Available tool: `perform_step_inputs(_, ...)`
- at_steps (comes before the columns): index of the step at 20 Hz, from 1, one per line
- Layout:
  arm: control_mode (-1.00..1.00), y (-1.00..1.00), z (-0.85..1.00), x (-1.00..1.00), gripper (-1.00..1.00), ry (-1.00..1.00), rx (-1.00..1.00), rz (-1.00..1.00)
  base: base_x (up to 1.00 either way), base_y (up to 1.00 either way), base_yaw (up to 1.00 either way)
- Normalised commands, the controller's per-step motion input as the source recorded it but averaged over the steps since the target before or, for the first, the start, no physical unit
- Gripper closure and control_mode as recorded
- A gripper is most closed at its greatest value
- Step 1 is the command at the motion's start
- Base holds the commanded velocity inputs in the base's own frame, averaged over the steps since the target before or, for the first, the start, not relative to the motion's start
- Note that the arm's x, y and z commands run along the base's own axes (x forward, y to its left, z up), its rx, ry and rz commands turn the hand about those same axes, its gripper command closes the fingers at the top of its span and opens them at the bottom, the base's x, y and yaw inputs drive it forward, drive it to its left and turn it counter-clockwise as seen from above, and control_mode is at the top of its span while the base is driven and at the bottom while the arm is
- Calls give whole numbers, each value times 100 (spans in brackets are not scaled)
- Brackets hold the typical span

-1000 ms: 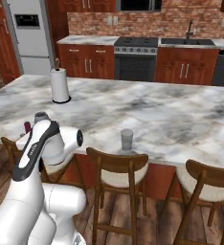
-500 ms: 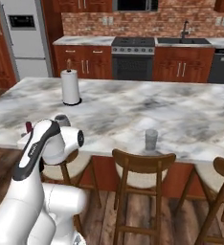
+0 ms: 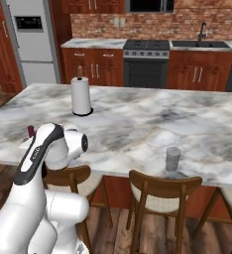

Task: There is a wine glass and glass cup on the dining counter. Place the wine bottle next to the wine glass and the juice bottle next to the glass cup.

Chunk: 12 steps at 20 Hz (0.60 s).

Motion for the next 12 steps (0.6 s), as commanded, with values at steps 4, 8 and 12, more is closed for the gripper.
perform_step_inputs(4, 100, 0, 0, 0, 100, 0, 0, 0, 42, 3, 10)
perform_step_inputs(8, 100, 0, 0, 0, 100, 0, 0, 0, 40, 0, 8)
perform_step_inputs(12, 100, 0, 0, 0, 100, 0, 0, 0, 8, 3, 0)
